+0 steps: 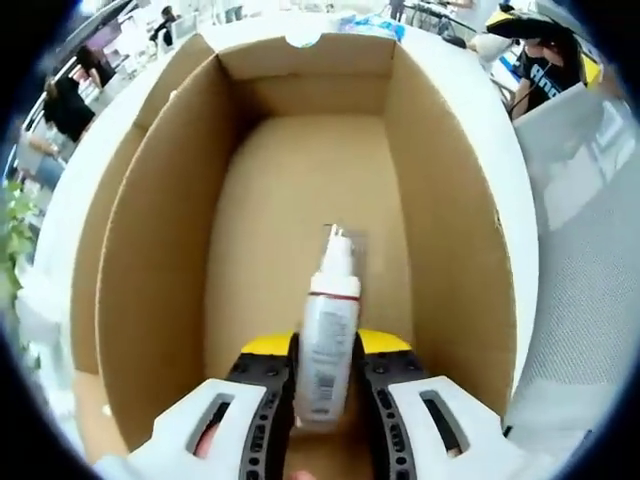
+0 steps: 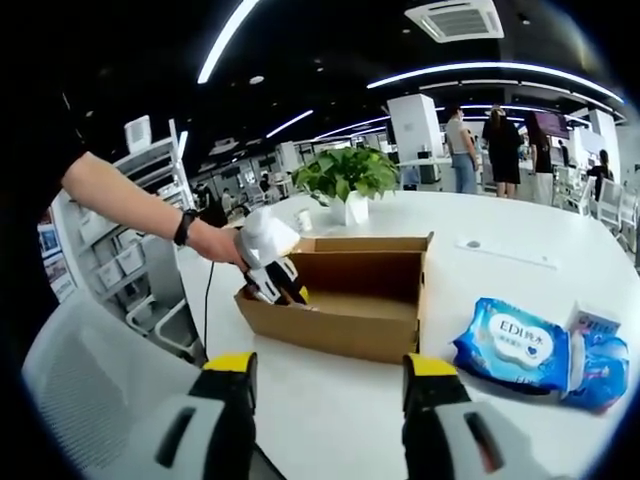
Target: Operate the shoe box by opening the lid, removing the specified soft item, and placing it in the target area until the item is outside and the box remains undamaged.
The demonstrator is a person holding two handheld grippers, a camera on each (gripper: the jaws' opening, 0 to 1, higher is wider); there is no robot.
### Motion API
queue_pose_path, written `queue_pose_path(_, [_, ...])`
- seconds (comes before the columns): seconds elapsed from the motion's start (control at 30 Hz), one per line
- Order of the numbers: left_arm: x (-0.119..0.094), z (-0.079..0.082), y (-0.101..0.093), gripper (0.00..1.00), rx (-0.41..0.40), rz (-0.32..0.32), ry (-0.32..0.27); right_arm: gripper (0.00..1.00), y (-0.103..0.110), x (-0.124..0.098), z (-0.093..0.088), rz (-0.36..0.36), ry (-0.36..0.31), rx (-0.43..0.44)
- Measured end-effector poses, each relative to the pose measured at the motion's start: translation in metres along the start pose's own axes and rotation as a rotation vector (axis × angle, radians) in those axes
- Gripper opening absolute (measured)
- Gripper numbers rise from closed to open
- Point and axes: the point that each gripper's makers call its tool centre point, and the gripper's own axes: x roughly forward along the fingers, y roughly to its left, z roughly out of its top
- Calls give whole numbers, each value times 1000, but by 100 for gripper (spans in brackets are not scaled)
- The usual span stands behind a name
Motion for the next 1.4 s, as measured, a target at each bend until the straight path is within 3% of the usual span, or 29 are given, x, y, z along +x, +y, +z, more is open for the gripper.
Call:
queue_pose_path(0.53, [-30,25,0,19,-64,-8,-164,57,3,1,1,17,-6,8])
queue_pose_path(0.77, [-43,38,2,19,-26,3,-216,57,6,4,1,27,-4,2])
queue_pose_path(0.97, [-57,58,-1,19,16,9,-267,57,8,4,0,30,0,-4])
queue_pose_path(1.4, [-80,102,-33,19,173,-21,-348,56,5,4,2,20,-6,-20])
